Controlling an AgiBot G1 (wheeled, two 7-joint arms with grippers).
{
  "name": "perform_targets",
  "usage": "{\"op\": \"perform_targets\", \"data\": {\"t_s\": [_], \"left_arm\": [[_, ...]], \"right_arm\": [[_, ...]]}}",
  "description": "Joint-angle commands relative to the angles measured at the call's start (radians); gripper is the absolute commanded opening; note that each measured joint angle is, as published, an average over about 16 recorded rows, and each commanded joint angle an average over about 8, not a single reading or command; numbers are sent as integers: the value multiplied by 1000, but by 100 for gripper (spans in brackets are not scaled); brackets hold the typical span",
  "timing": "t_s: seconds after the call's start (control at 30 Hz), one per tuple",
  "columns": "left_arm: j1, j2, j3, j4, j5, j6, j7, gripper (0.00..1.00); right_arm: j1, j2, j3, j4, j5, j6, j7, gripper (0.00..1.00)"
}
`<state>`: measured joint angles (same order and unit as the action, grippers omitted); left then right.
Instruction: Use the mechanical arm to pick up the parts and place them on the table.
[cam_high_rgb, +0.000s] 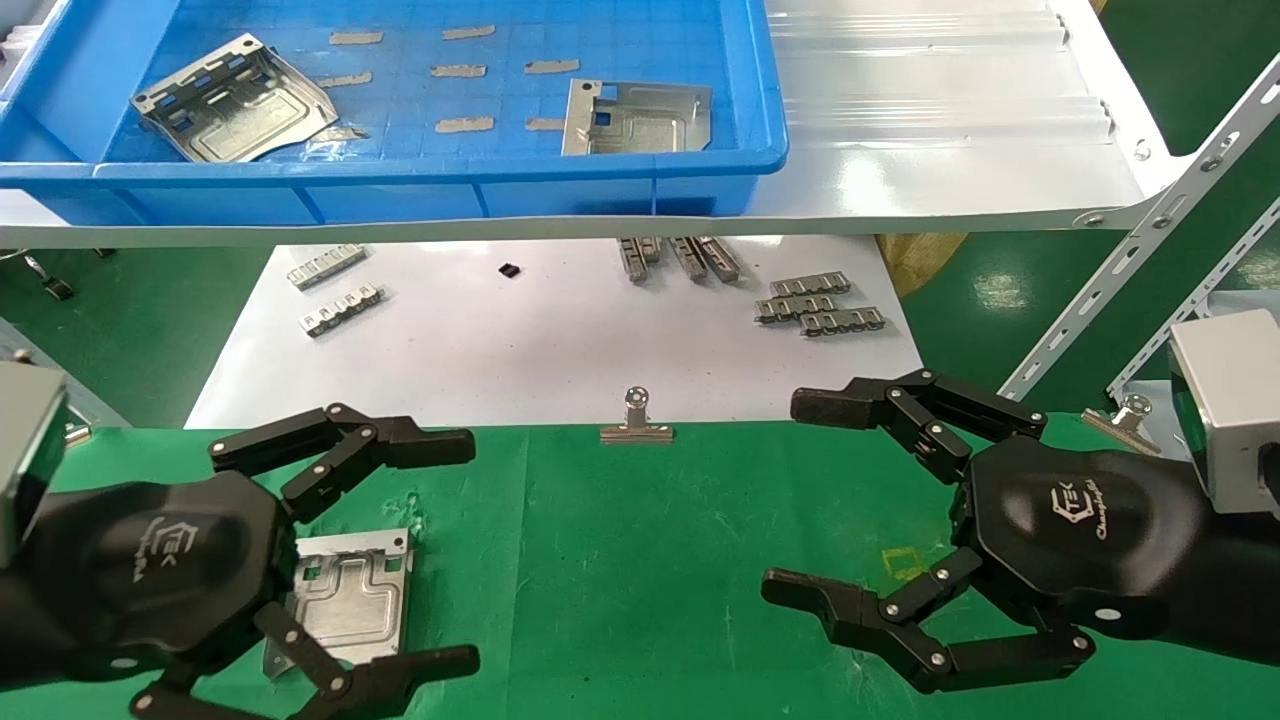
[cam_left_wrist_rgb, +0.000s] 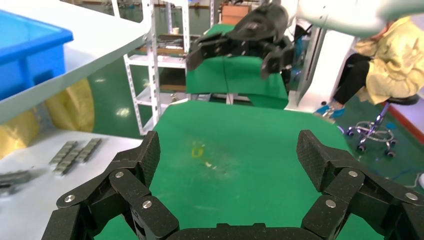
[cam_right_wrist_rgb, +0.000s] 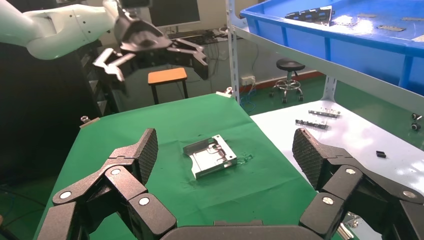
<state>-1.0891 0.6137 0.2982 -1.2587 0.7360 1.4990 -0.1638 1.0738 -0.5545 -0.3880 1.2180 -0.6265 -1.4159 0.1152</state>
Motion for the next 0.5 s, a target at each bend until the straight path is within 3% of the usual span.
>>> {"op": "perform_targets", "data": {"t_s": [0.03,0.5], "left_arm": [[16,-3,-21,-29,-6,-3,-24,100],[24,-5,-31,-41,-11,-6,-31,100]], "right_arm": [[0,0,0,0,0,0,0,100],[0,0,0,0,0,0,0,100]]}}
